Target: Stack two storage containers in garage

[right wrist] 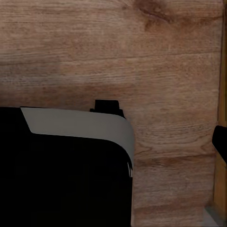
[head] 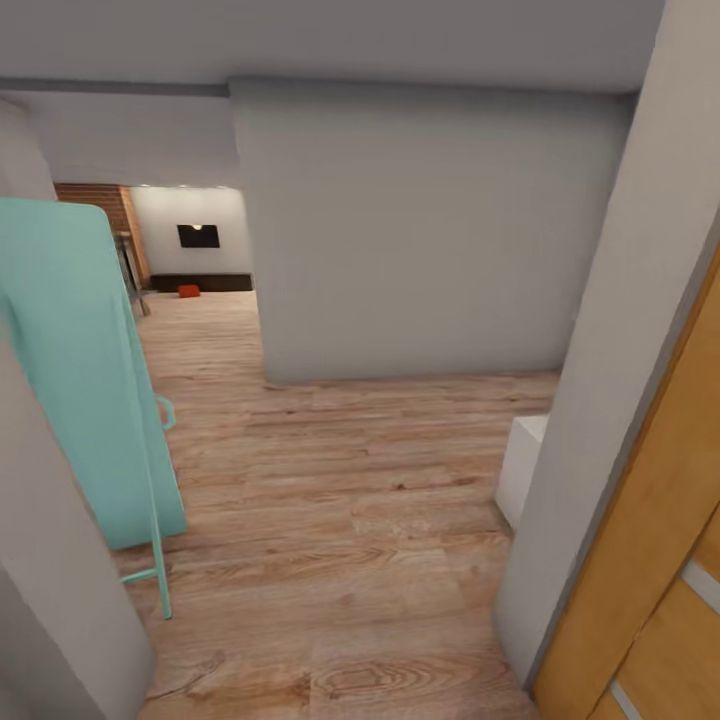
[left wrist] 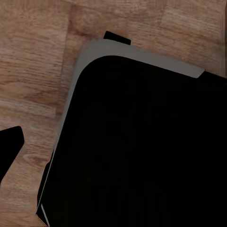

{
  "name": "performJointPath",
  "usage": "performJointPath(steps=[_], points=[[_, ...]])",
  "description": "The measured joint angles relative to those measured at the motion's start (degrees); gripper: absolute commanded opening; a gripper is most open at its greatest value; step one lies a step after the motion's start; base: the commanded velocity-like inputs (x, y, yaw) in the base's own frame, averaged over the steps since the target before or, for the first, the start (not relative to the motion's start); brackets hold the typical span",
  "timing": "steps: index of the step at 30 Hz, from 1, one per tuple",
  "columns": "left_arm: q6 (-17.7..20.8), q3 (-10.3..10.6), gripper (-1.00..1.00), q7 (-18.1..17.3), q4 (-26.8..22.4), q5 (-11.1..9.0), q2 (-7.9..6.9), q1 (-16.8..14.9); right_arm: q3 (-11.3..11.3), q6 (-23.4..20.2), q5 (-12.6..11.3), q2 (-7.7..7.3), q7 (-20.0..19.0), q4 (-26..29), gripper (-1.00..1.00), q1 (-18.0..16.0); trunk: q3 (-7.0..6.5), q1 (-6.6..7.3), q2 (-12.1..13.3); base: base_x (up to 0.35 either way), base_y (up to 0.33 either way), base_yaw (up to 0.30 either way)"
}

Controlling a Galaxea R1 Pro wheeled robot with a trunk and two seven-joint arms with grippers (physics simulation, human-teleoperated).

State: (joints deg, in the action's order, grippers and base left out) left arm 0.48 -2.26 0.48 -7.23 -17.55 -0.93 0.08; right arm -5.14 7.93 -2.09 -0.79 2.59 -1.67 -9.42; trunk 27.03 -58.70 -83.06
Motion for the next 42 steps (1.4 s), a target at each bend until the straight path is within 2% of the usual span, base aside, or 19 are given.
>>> performJointPath(steps=[42], points=[[0.01,-0.04,1.0,0.0,0.0,-0.1,-0.15,0.0,-0.15,0.11,0.1,0.11,0.16,0.01,1.0,0.0,0.0,0.0,0.0,0.328,0.0,0.0]])
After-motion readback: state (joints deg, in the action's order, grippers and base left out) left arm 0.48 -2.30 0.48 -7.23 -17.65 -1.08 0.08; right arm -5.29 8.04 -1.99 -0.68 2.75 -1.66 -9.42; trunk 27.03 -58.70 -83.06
